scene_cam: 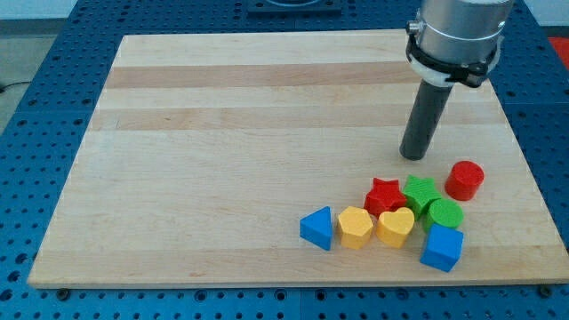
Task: Separate the yellow heart from the group of blocks
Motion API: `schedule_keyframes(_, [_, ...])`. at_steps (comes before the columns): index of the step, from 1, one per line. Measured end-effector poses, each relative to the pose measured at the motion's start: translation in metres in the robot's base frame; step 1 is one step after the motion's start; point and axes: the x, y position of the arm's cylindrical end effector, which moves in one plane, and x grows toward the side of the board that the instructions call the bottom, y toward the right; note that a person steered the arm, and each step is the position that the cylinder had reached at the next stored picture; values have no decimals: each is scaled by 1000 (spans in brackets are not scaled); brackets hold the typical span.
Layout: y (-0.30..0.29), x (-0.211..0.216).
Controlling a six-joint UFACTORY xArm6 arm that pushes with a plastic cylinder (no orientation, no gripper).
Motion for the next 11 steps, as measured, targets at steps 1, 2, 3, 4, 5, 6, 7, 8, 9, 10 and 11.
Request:
schedule_keyframes(1, [22, 12])
schedule_keyframes(2, [91, -7])
schedule_keyframes(3, [150, -16])
schedule_keyframes(4, [162, 73])
schedule_keyframes(5, [127, 135])
schedule_keyframes(6, [84, 160])
schedule_keyframes(7, [43, 160])
schedule_keyframes(8, [1, 136])
schedule_keyframes(9, [-51, 101])
schedule_keyframes(10, [-100, 73])
schedule_keyframes(11, [-122, 59])
